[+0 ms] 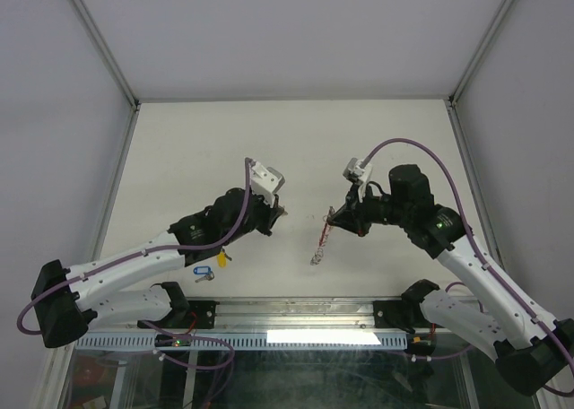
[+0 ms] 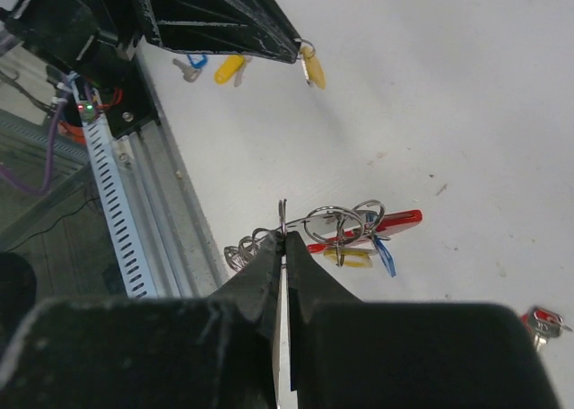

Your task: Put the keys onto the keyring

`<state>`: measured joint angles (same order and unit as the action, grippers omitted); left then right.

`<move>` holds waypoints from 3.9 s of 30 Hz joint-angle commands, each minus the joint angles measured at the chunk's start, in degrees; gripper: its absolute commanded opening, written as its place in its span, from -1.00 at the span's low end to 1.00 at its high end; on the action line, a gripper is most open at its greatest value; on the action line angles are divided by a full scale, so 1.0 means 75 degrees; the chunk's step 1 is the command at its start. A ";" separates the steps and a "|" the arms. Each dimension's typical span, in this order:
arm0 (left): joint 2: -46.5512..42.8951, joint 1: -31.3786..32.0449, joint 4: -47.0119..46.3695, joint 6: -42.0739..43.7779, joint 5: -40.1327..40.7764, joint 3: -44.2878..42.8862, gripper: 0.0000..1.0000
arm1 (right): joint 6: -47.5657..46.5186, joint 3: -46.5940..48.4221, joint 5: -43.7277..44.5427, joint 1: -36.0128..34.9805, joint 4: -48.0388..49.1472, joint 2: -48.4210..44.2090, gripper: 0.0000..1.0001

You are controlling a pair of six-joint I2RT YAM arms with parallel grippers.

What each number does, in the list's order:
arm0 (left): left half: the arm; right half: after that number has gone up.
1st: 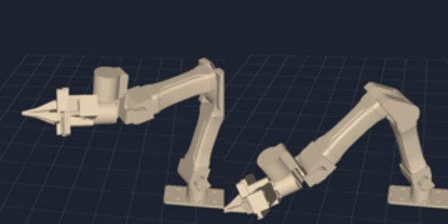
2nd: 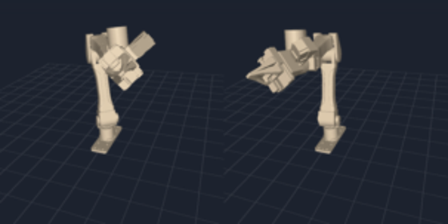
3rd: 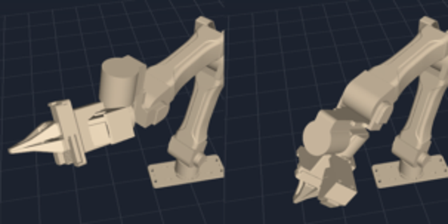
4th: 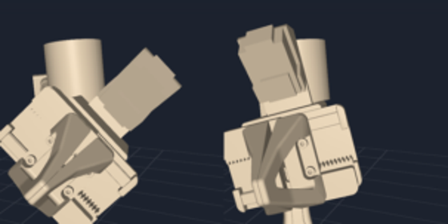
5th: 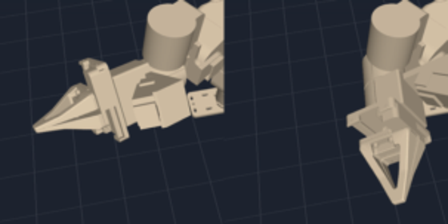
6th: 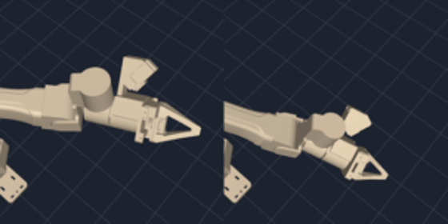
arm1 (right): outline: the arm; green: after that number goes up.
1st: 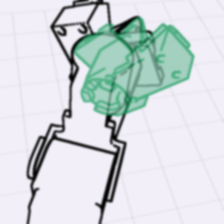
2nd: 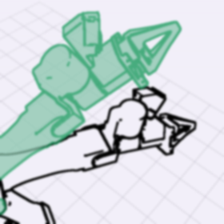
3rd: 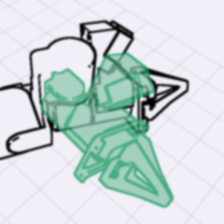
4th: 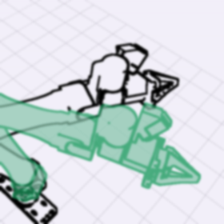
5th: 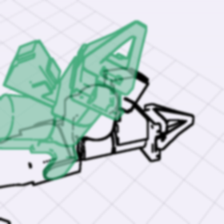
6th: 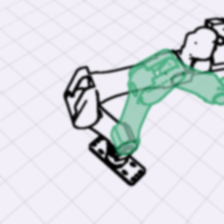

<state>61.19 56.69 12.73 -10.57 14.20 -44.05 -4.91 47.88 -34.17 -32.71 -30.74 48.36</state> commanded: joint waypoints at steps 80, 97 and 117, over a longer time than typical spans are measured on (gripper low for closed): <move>-0.1197 0.0062 -0.1722 0.2885 -0.5551 -0.0032 -1.00 | 0.0768 0.0410 -0.3631 -0.0186 0.2119 0.1038 -1.00; -0.1176 0.0066 -0.1643 0.2931 -0.5571 -0.0033 -1.00 | 0.0888 0.0514 -0.3150 -0.0136 0.2130 0.0763 -1.00; -0.1025 0.0066 -0.1531 0.2935 -0.5616 -0.0067 -1.00 | 0.1294 0.0381 -0.2775 -0.0071 0.2700 0.0382 -1.00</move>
<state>53.25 56.64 1.63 10.59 -25.65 -42.39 2.76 48.01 -56.47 -33.87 -17.47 53.41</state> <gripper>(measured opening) 0.003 0.008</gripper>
